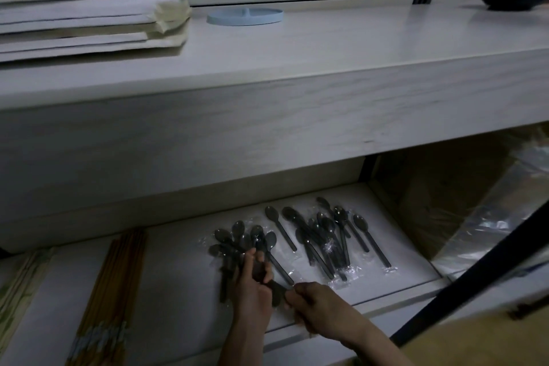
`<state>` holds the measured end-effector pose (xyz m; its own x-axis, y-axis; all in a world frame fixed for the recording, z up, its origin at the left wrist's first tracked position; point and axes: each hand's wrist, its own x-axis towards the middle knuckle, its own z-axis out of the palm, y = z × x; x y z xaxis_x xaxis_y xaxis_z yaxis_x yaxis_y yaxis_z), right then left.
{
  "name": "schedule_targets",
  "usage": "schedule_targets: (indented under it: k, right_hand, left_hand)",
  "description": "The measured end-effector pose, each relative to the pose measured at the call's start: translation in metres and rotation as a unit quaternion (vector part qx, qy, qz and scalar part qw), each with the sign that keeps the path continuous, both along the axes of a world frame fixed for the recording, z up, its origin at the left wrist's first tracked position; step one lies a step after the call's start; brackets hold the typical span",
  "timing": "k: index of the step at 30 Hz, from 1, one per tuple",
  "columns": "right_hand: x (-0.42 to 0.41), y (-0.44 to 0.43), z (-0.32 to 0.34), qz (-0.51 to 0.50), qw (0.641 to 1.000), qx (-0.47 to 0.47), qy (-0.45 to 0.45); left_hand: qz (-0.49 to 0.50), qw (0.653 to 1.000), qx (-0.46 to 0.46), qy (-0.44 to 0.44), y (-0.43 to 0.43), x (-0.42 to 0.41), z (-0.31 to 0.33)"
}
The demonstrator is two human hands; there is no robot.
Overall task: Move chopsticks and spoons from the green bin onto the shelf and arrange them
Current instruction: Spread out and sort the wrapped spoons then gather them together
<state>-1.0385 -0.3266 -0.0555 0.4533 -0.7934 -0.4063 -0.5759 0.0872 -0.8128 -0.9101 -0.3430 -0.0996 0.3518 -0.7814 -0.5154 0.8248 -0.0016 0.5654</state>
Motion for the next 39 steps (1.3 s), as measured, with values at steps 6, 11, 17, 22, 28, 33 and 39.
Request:
schedule_targets:
  k: [6, 11, 17, 22, 28, 33, 39]
  right_hand:
    - [-0.012, -0.001, -0.008, 0.028, 0.996, -0.079, 0.043]
    - [-0.025, -0.006, -0.013, 0.053, 0.994, -0.086, 0.028]
    - [-0.033, -0.012, -0.014, 0.074, 0.987, -0.123, 0.07]
    - [-0.029, -0.013, -0.021, 0.062, 0.963, -0.224, 0.136]
    - [-0.024, -0.014, -0.024, 0.099, 0.965, -0.233, 0.069]
    - [-0.015, -0.017, -0.026, 0.12, 0.965, -0.226, 0.065]
    - [0.003, -0.018, -0.008, 0.225, 0.956, -0.17, 0.075]
  left_hand:
    - [0.009, 0.999, 0.018, -0.03, -0.004, -0.016, -0.002]
    - [0.001, 0.999, 0.026, -0.026, -0.005, -0.026, -0.001]
    - [-0.008, 1.0, 0.01, -0.015, -0.006, -0.034, 0.001]
    - [0.037, 0.996, 0.046, -0.067, -0.002, -0.037, 0.005]
    - [0.043, 0.999, 0.024, -0.013, 0.004, -0.028, 0.003]
    - [0.051, 0.996, 0.039, 0.057, 0.014, -0.02, -0.002]
    - [0.101, 0.992, -0.016, 0.081, 0.027, 0.006, -0.003]
